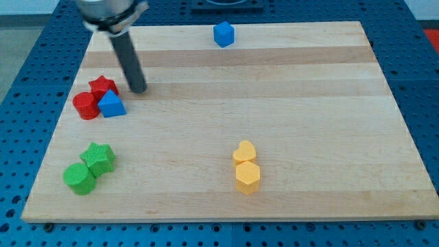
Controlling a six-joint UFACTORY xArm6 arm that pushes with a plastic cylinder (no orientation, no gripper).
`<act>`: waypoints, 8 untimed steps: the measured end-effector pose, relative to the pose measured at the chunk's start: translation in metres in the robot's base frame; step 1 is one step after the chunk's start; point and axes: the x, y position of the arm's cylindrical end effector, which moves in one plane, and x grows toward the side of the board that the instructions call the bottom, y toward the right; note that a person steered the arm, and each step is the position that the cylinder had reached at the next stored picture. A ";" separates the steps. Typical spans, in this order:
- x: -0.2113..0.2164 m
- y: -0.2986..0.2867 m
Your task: Move the blue cube towards the green star
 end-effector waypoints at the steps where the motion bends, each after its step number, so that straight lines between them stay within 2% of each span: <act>1: -0.042 0.038; 3: -0.071 0.190; 4: -0.113 0.221; 5: -0.167 0.218; 8: -0.169 0.152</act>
